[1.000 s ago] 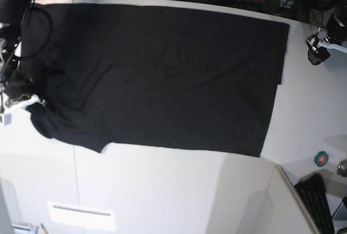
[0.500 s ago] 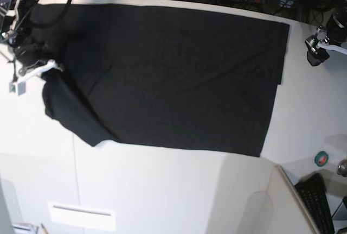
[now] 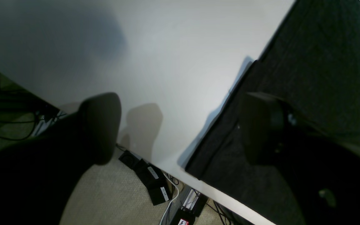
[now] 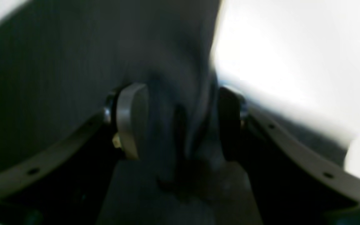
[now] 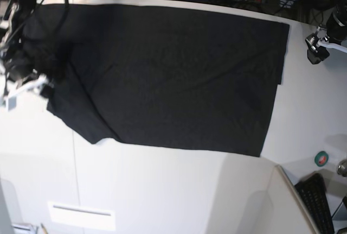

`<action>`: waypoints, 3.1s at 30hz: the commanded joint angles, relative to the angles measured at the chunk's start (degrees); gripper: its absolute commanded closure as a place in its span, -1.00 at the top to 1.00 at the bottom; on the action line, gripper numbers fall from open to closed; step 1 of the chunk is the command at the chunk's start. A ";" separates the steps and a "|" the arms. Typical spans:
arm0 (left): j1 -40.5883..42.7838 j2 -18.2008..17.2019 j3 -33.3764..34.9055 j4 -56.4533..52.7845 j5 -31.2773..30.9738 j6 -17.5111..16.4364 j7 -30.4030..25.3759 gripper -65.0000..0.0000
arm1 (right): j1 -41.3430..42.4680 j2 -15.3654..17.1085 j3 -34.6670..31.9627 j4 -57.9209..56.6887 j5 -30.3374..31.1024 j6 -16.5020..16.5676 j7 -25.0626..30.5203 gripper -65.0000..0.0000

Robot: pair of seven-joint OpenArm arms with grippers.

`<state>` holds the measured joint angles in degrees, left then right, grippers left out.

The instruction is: Layout the t-shirt on the table in an organized manner, then fold the t-shirt properly

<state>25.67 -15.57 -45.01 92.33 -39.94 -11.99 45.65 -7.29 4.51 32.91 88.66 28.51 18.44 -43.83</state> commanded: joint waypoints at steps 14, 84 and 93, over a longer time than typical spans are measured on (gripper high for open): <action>-0.22 -1.09 -0.57 0.81 -0.45 0.08 -1.12 0.73 | 14.98 6.26 -5.08 -20.31 -7.63 0.07 -3.86 0.05; -54.20 3.84 20.00 -54.66 37.17 0.25 -8.86 -1.00 | 11.20 3.71 -5.08 -6.42 -8.34 0.51 1.33 -1.00; -44.09 4.10 19.48 -28.82 37.09 0.43 4.59 -1.00 | 11.29 3.62 -5.08 -6.42 -8.34 0.51 1.33 -1.00</action>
<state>-17.45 -10.94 -25.43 62.65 -2.85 -11.64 50.85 2.96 7.33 27.66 81.06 19.62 18.52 -43.57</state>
